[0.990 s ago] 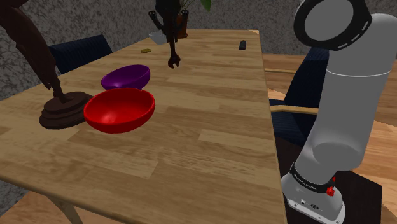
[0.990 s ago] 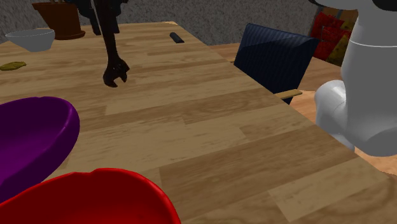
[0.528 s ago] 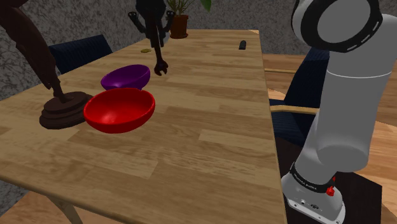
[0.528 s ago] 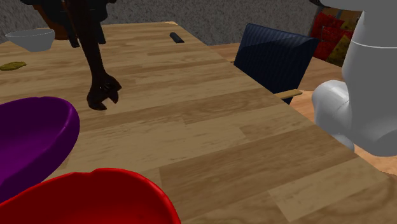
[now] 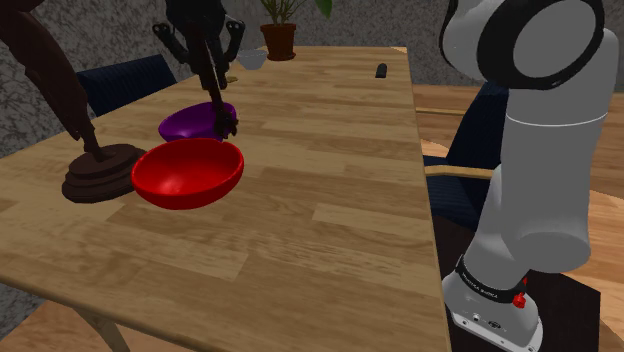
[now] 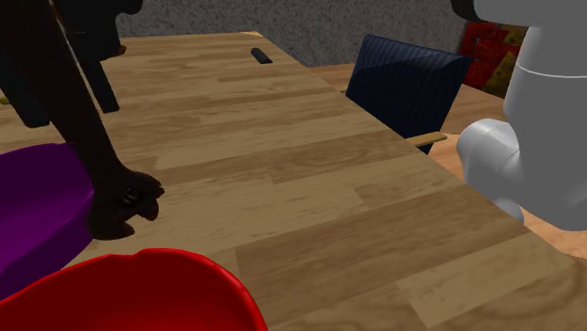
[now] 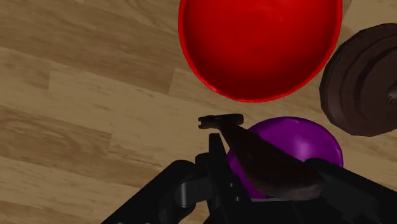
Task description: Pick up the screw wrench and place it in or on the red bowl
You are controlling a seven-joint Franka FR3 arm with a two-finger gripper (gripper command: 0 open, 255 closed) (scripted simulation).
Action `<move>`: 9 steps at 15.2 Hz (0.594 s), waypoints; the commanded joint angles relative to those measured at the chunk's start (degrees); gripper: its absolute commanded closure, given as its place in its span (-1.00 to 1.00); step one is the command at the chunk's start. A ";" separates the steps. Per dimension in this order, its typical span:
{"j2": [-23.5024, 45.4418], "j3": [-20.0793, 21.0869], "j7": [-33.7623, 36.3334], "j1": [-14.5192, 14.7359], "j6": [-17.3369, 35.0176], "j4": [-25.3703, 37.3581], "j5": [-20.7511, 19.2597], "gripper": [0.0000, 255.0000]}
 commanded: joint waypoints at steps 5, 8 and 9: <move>9.48 2.38 8.39 9.22 -5.86 14.90 -4.24 1.00; 8.46 2.74 9.90 9.77 -3.37 11.35 -3.89 1.00; 6.93 2.84 9.87 8.99 -1.52 7.97 -3.30 1.00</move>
